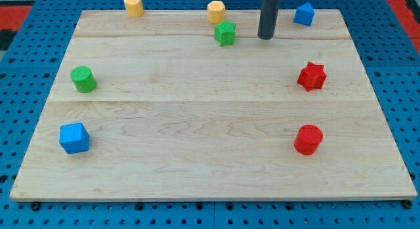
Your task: Move your arm to the top right of the green star
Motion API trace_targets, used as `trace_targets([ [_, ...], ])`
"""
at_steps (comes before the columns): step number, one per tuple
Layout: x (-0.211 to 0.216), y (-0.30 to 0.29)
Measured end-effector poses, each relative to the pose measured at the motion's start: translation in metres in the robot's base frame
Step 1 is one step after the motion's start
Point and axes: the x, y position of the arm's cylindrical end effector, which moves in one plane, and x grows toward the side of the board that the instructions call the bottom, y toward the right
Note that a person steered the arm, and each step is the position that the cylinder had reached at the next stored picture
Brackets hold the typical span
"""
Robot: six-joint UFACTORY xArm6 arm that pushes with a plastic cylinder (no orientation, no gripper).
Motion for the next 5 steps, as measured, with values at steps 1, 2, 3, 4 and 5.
trace_targets([
  [1, -0.025, -0.019],
  [2, -0.029, -0.041],
  [3, -0.007, -0.042],
  [4, 0.014, -0.051],
  [5, -0.015, -0.044],
])
